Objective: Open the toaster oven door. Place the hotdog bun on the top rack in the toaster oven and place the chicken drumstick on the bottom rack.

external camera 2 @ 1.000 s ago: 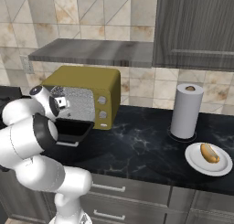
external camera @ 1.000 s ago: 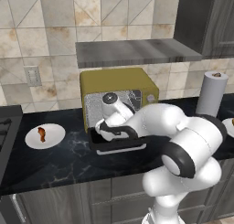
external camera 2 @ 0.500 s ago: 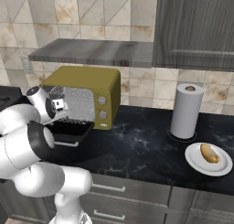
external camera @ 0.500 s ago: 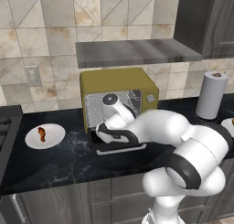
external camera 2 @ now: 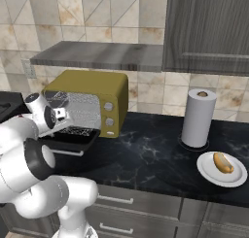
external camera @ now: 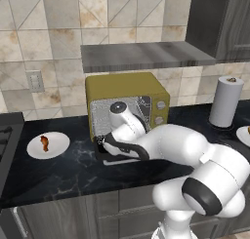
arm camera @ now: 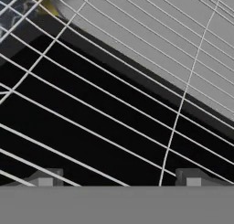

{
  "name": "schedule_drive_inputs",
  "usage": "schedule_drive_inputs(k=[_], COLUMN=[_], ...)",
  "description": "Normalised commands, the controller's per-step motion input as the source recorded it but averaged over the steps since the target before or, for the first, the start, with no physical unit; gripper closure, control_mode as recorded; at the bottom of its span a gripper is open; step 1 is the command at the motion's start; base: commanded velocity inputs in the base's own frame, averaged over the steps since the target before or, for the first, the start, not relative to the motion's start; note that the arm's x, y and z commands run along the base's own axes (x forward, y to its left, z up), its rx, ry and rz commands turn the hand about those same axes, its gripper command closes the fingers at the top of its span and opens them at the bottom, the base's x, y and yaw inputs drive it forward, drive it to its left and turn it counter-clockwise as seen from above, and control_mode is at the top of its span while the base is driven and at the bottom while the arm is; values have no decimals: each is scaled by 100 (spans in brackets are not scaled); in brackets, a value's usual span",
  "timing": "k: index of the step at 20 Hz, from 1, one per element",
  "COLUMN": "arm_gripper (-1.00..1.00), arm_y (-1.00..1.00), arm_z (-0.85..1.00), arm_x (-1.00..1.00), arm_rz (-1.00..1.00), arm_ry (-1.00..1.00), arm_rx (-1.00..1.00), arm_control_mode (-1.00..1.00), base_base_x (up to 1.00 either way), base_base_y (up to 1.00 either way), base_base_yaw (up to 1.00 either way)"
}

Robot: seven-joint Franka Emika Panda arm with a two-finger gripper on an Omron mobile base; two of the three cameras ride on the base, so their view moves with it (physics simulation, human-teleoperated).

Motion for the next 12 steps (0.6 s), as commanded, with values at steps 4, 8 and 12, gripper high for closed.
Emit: schedule_drive_inputs(k=[4,8,12], arm_gripper=[100,100,100], arm_y=[0,0,0], arm_z=[-29,-30,-23], arm_x=[-35,-33,-25], arm_rz=[-5,-5,-4], arm_ry=[5,6,3], arm_rx=[4,3,3], arm_control_mode=[-100,-100,-100], base_base_x=[0,0,0], base_base_y=[0,0,0], base_base_yaw=[0,0,0])
